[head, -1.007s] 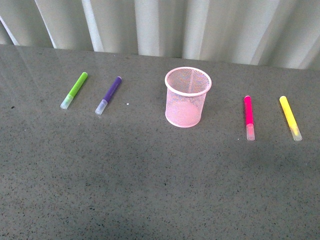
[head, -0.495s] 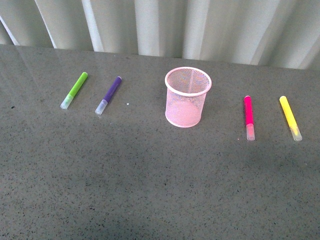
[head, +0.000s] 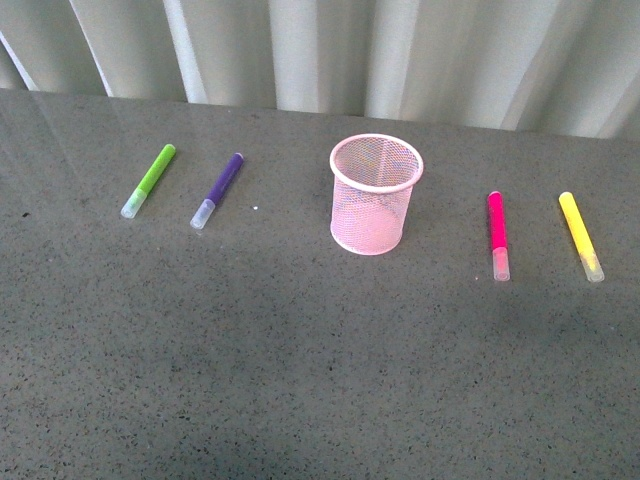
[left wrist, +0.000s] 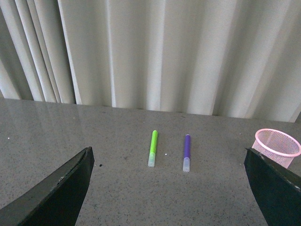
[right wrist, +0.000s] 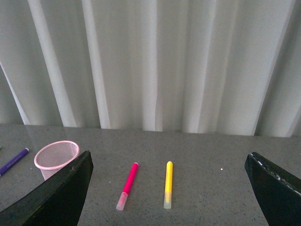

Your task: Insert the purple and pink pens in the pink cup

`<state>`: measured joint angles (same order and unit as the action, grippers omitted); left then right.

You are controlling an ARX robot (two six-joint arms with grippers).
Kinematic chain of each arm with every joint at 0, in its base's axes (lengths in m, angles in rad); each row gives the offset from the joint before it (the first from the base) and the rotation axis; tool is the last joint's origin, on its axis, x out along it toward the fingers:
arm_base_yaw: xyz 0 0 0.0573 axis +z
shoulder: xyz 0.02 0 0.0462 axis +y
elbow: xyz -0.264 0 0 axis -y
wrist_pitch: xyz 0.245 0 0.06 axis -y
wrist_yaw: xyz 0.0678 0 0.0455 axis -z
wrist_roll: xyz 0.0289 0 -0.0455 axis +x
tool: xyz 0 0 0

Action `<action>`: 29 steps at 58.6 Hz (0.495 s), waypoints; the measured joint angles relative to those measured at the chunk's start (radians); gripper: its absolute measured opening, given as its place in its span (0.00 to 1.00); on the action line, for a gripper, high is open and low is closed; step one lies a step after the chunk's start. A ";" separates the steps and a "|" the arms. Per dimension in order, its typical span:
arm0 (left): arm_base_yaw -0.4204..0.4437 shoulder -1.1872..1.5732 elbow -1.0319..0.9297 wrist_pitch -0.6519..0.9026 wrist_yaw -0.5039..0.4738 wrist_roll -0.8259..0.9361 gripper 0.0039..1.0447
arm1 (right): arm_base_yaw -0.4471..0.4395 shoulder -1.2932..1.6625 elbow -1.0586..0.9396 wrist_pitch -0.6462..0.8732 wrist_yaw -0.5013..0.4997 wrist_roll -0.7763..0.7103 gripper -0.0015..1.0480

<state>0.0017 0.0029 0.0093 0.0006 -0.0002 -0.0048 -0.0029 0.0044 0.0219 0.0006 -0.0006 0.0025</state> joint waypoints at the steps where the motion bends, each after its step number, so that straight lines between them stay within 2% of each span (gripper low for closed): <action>1: 0.000 0.000 0.000 0.000 0.000 0.000 0.94 | 0.000 0.000 0.000 0.000 0.000 0.000 0.93; 29: 0.000 0.000 0.000 0.000 0.000 0.000 0.94 | 0.000 0.000 0.000 0.000 0.000 0.000 0.93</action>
<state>0.0017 0.0029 0.0093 0.0006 -0.0002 -0.0048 -0.0029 0.0044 0.0219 0.0006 -0.0006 0.0029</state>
